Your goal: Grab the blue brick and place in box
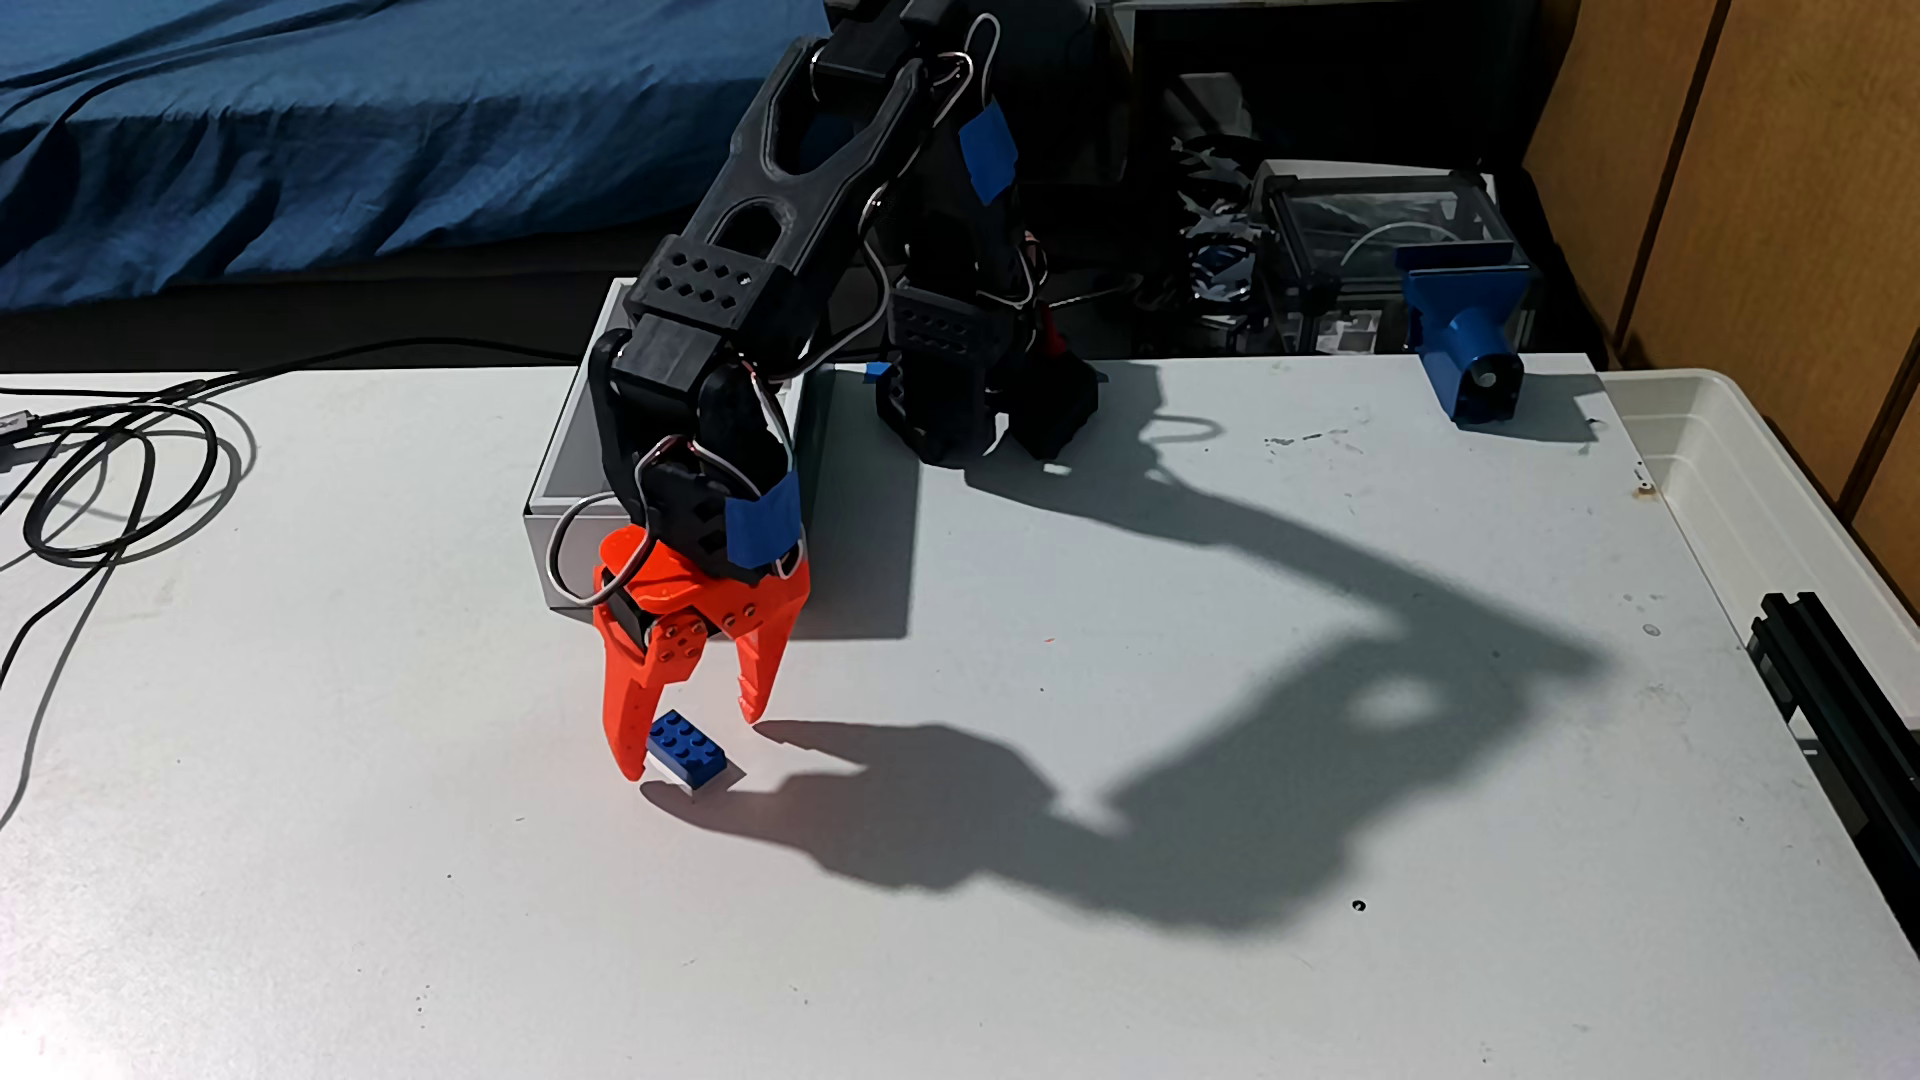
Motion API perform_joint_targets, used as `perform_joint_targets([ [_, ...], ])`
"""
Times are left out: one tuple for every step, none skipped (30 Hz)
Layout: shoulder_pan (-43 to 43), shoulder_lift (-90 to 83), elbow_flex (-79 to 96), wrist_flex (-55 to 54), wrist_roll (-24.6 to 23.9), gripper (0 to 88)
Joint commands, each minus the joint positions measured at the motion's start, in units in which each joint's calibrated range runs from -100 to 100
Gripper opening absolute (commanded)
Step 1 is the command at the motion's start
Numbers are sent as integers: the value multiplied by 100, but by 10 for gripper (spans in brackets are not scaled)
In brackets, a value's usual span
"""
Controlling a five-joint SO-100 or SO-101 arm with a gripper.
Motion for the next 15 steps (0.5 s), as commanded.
perform_joint_targets([
  [36,-19,-218,-45,56,251],
  [43,-19,-218,-45,71,251],
  [43,-19,-218,-45,71,251],
  [43,-19,-218,-45,71,251],
  [51,-19,-218,-45,77,251],
  [51,-19,-218,-45,98,251],
  [51,-10,-218,-45,124,251],
  [51,-10,-218,-45,124,251],
  [58,-10,-218,-45,129,251],
  [88,-10,-218,-45,145,251],
  [117,-10,-218,-45,145,251],
  [132,-10,-218,-45,145,251],
  [140,-10,-218,-45,145,251],
  [140,-10,-218,-45,145,251],
  [147,-10,-218,-45,150,251],
])
